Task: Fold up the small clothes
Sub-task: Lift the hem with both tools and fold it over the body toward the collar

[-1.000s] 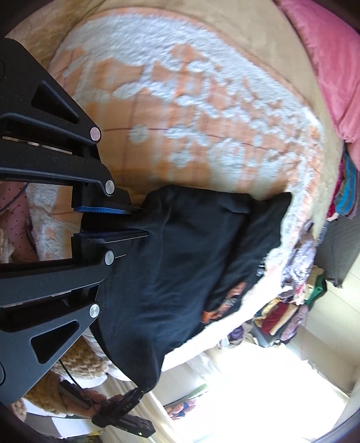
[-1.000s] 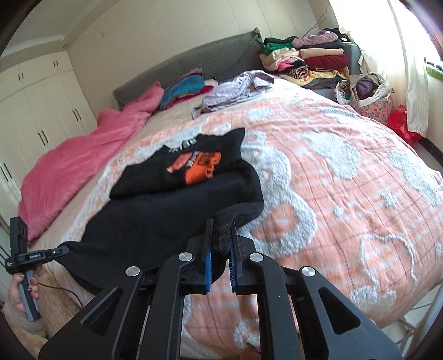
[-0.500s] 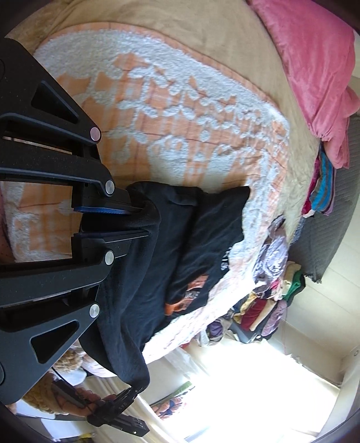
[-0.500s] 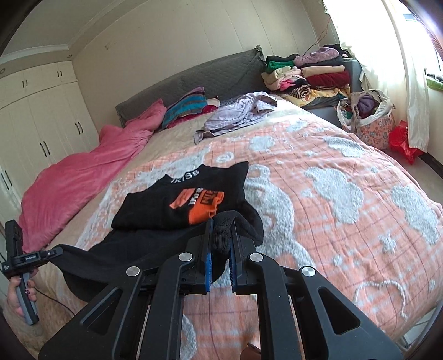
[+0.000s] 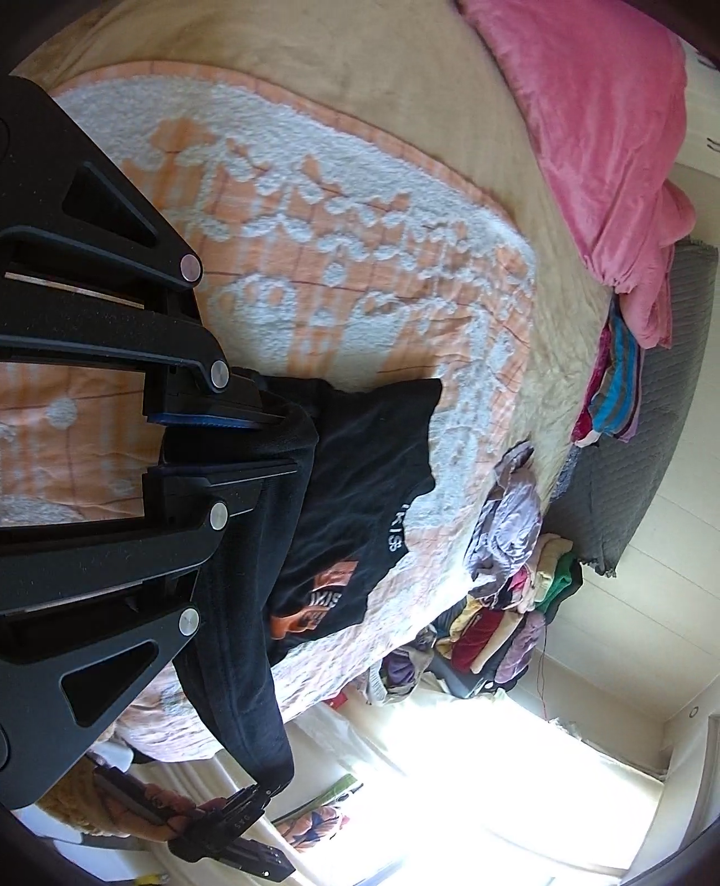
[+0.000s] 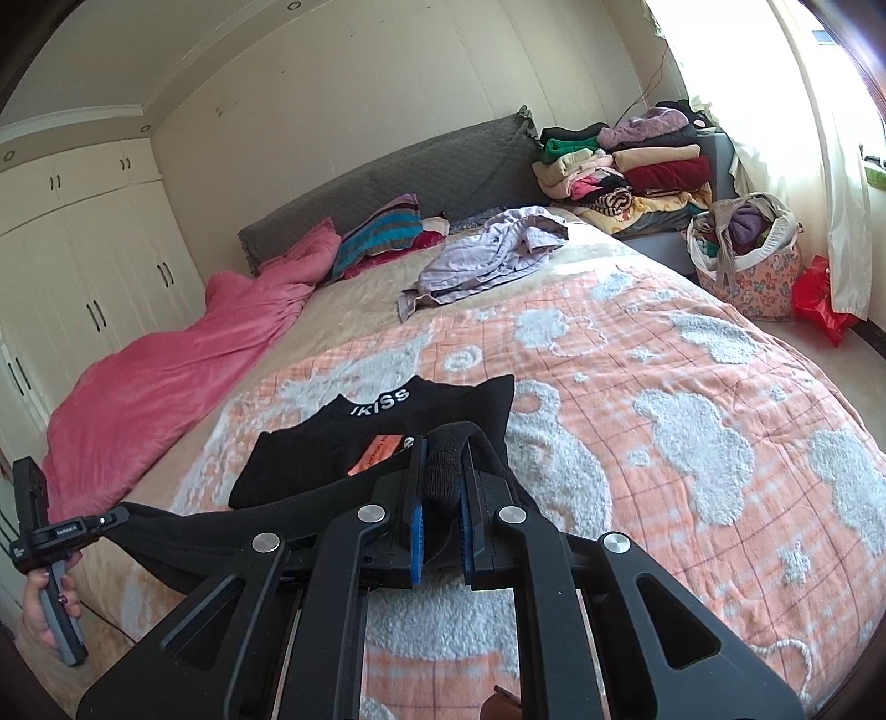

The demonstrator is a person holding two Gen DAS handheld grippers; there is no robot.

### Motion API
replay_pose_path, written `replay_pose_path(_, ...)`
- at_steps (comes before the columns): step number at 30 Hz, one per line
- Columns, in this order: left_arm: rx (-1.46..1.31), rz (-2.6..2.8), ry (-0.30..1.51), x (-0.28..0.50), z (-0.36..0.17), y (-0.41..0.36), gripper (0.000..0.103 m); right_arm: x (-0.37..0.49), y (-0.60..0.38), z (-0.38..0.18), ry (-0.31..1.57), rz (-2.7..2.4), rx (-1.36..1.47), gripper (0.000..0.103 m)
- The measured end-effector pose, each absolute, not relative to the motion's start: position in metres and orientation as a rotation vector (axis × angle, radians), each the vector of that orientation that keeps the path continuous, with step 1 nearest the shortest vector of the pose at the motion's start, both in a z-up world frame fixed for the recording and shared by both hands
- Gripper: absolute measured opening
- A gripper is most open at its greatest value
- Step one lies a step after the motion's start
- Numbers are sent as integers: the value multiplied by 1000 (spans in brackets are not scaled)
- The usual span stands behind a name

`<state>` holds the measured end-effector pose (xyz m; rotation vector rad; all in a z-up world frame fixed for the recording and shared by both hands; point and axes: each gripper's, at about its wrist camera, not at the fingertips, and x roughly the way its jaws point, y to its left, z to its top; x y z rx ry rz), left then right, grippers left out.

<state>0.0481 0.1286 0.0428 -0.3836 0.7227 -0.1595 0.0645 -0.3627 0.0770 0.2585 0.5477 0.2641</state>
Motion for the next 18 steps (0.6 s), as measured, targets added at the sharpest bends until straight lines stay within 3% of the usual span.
replay_pose_path(18, -325, -113, 682, 96, 57, 120, 4, 108, -358, 78, 553, 215, 206, 9)
